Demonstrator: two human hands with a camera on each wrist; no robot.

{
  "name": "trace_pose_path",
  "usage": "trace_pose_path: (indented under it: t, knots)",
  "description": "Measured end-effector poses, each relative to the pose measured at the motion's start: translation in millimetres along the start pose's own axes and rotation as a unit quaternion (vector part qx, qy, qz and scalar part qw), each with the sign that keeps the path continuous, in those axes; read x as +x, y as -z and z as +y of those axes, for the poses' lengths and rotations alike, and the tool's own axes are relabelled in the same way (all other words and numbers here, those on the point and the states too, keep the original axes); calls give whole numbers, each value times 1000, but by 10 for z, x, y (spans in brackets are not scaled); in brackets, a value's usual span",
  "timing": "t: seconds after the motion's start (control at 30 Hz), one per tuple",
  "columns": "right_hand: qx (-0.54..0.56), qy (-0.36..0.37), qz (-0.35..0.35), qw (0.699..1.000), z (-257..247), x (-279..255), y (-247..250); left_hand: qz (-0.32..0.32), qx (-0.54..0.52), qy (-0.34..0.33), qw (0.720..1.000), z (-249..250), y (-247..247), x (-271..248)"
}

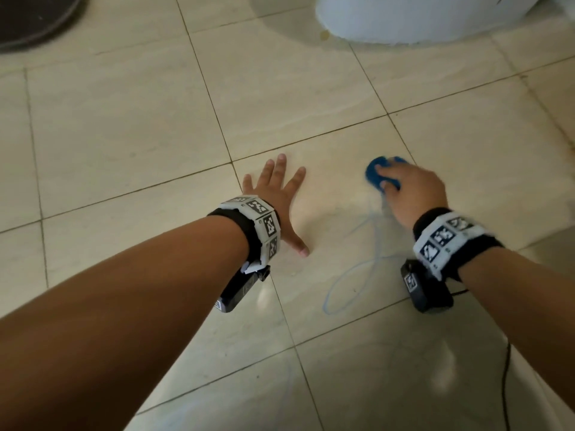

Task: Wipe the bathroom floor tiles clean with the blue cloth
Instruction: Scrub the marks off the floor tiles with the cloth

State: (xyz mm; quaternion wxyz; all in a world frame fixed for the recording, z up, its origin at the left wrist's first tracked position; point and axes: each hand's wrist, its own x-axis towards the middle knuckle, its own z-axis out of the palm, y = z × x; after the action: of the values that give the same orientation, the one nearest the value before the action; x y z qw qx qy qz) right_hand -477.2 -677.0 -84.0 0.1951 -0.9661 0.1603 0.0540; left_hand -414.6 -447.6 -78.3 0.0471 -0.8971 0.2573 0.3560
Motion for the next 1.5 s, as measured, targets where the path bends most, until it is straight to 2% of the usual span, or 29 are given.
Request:
trace_pose_path:
  t: [0.07, 0.13, 0.17, 0.27, 0.33, 0.37, 0.47, 0.5, 0.53, 0.57, 0.63, 0.7, 0.73, 0.8, 0.87, 0.9, 0.93, 0.97, 1.03, 1.07, 1.1, 1.17, 1.23, 1.3, 1.33, 1.43, 1.5]
  knots:
    - [4, 105, -31, 994, -119, -164, -132, -2, 0, 2, 1000, -2, 0, 7]
    - [-5, 162, -59, 985, -105, -194, -184, -3, -2, 4, 1000, 4, 9, 6]
    - [5, 150, -50, 987, -57, -142, -163, -3, -5, 4, 1000, 8, 10, 4]
    - [41, 21, 11, 999, 65, 50, -14, -2, -10, 3, 1000, 3, 11, 0]
    - [22, -15, 15, 1000, -6, 28, -33, -2, -12, 3, 1000, 0, 11, -8]
    - [16, 3, 4, 1000, -89, -43, -90, -2, -11, 3, 1000, 0, 9, -10]
    - [-10, 141, -58, 988, -281, -343, -274, 0, -7, 4, 1000, 3, 13, -10]
    - [-14, 165, -65, 984, -254, -344, -265, -1, -8, 4, 1000, 6, 14, -13]
    - [-7, 161, -56, 985, -190, -266, -216, -1, -9, 4, 1000, 12, 7, -20]
    - [6, 125, -41, 991, -107, -134, -132, 1, -10, 4, 1000, 12, 16, -23]
    - [14, 7, -21, 1000, 95, 95, 44, 0, -10, 3, 1000, 9, 11, -31]
    - [-3, -47, -1, 999, 184, 117, 96, 1, -10, 3, 1000, 5, 14, -31]
    - [-9, -36, 9, 999, 152, 39, 57, 1, -11, 2, 1000, 9, 15, -31]
    - [-5, 63, 14, 998, -8, -223, -105, -1, -9, 2, 1000, 14, 16, -27]
    - [-12, 158, -26, 987, -94, -376, -218, 3, -5, 6, 1000, 10, 16, -12]
    - [-19, 181, -39, 982, -73, -332, -220, 3, -5, 6, 1000, 7, 11, -10]
    - [-20, 177, -35, 983, -12, -232, -182, 3, -8, 5, 1000, 7, 6, -8]
    - [-13, 138, -23, 990, 75, -111, -113, 5, -9, 4, 1000, 7, 0, -8]
    - [-6, 16, 1, 1000, 245, 67, 43, 13, -9, 3, 1000, 0, -7, -19]
    - [-15, -21, 13, 1000, 273, 68, 58, 16, -9, 3, 1000, -2, -6, -24]
    - [-23, -27, 21, 999, 242, 12, 26, 18, -9, 3, 1000, 3, 0, -27]
    - [-24, 52, 25, 998, 59, -222, -118, 17, -8, 3, 1000, 11, 13, -30]
    - [-20, 152, -24, 988, -83, -418, -224, 16, -5, 5, 1000, 7, 19, -47]
    - [-24, 177, -47, 983, -59, -372, -192, 15, -5, 6, 1000, 33, 20, -76]
    - [-15, 156, -33, 987, 5, -301, -147, 13, -10, 3, 1000, 60, 25, -88]
    - [15, 10, 8, 1000, 216, -123, 7, 28, -19, -30, 999, 163, 47, -127]
    - [-6, -11, 13, 1000, 189, -178, -10, 36, -18, -49, 998, 218, -3, -164]
